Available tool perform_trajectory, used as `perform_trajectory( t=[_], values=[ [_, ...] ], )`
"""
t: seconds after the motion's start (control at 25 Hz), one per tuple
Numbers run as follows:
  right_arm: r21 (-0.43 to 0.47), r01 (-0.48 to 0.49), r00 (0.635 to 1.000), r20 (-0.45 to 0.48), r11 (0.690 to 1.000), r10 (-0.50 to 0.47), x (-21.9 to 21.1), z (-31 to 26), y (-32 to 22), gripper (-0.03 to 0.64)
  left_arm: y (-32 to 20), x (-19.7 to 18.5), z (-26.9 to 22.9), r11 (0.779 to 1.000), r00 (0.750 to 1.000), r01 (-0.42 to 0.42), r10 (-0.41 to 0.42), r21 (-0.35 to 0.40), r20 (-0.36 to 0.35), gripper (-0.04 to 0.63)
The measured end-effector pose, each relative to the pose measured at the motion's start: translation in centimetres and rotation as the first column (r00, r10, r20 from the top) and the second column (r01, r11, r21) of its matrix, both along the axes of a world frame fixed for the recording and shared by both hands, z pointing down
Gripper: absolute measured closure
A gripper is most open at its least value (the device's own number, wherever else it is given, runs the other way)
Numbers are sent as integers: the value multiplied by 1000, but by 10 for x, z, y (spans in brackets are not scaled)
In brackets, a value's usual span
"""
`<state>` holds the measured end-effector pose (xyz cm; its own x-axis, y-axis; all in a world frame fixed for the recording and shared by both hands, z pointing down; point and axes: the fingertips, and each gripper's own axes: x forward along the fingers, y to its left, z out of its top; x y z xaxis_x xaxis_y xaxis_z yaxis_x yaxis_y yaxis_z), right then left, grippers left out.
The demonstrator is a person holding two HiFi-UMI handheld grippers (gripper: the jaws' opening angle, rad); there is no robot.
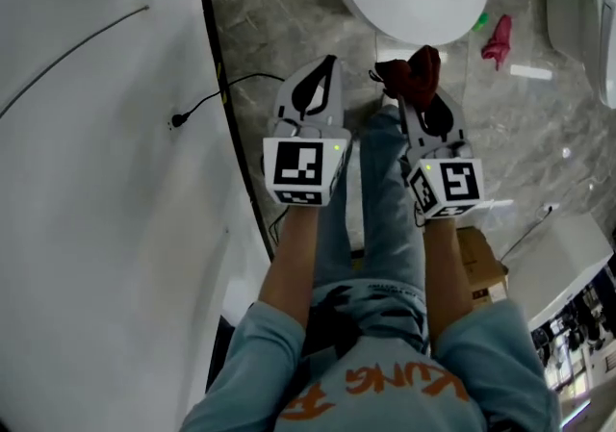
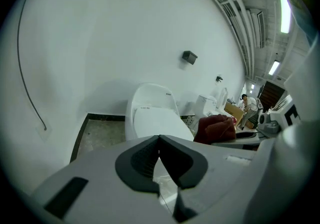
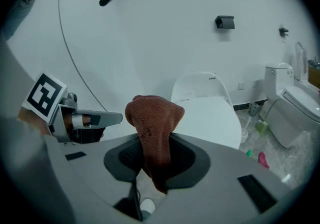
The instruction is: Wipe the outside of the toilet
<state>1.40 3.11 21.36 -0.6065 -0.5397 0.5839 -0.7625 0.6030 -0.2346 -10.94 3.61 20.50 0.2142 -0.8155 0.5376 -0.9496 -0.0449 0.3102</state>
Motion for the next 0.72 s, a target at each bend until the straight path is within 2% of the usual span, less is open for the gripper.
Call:
perform_trajectory(
  t=[0.16, 0.36, 0.6, 0.72],
  values=[
    [-23, 31, 999, -13, 999, -31, -24, 41, 18, 517, 10, -6, 27, 999, 1000, -26, 26, -21, 0, 598],
    [-38, 71, 997, -24, 997, -72, -56, 82, 23, 517, 22, -21, 63, 998, 1000, -17, 16, -52, -10, 597],
    [-56, 83, 996, -34, 995, -85, -81, 125, 12, 517, 34, -30, 97, 995, 994, 34, -43, -91, -99, 598],
    [-61, 79, 996, -47, 995, -82, -94, 146, 6, 515, 39, -49, 113, 991, 992, 69, -80, -115, -95, 598]
  ],
)
